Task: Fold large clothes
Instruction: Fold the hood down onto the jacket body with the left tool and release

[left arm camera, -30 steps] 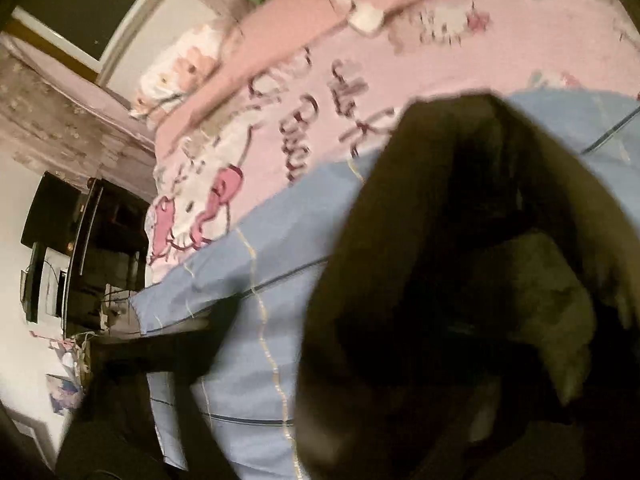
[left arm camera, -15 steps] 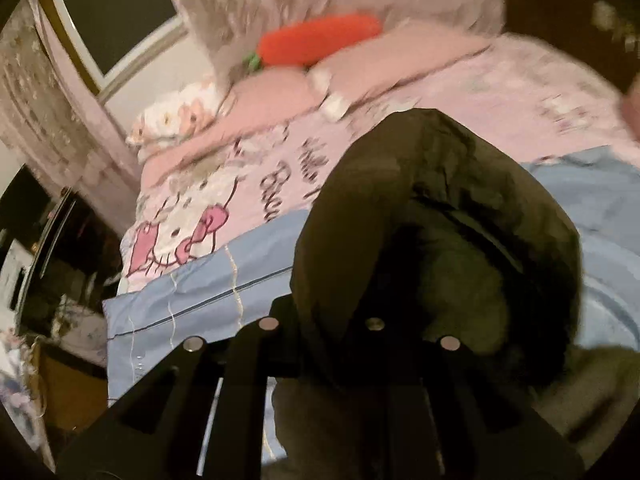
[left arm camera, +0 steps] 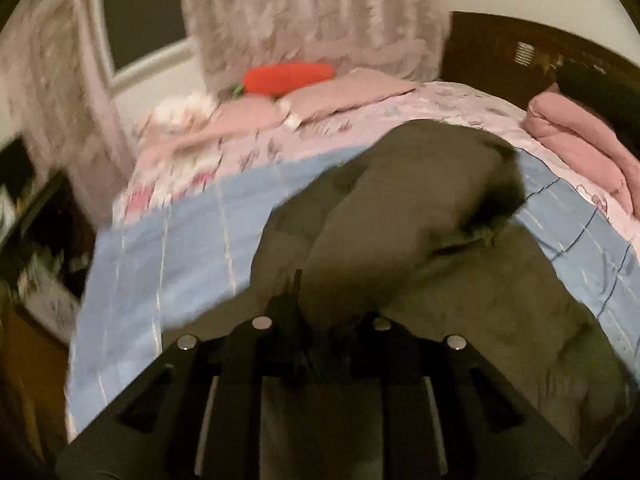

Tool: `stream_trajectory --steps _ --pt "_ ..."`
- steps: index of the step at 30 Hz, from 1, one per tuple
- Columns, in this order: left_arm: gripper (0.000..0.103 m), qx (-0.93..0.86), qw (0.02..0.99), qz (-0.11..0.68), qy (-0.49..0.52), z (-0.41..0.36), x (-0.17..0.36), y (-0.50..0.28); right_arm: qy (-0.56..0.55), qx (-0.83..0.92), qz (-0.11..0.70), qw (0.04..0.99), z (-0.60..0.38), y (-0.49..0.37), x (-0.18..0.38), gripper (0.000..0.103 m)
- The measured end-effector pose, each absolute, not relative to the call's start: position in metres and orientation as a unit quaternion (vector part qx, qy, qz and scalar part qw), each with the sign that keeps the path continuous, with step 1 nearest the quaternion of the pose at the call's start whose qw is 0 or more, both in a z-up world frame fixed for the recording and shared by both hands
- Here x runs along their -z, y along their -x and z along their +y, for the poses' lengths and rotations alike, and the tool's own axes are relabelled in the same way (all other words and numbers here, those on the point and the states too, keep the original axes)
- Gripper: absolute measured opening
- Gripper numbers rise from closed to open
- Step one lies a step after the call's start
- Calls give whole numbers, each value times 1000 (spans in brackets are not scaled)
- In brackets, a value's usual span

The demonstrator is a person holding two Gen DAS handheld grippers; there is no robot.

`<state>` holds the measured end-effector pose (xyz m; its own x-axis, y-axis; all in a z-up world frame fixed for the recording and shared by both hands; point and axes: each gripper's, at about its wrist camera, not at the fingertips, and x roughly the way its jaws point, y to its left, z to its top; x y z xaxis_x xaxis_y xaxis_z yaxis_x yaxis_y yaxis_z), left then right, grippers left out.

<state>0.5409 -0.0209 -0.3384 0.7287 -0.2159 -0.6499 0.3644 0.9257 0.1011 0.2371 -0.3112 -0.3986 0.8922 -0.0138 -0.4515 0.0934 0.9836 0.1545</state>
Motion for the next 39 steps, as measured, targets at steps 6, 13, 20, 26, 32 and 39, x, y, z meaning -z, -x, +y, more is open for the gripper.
stream_trajectory --steps 6,13,20,26,32,39 --pt "19 122 918 372 -58 34 395 -491 -53 41 231 971 -310 -221 394 102" --pt "97 118 910 391 -76 25 437 -448 -44 59 236 969 -319 -211 393 102" --pt "101 122 931 335 -76 -4 435 -383 -29 44 225 973 -314 -202 389 102" --pt "101 112 950 290 -27 -4 393 -285 -32 40 204 978 -310 -185 383 102" --pt "101 62 964 258 4 32 344 -210 -28 29 166 985 -292 -131 348 102" --pt "101 30 979 200 33 77 265 -135 -21 17 120 992 -271 -50 265 102"
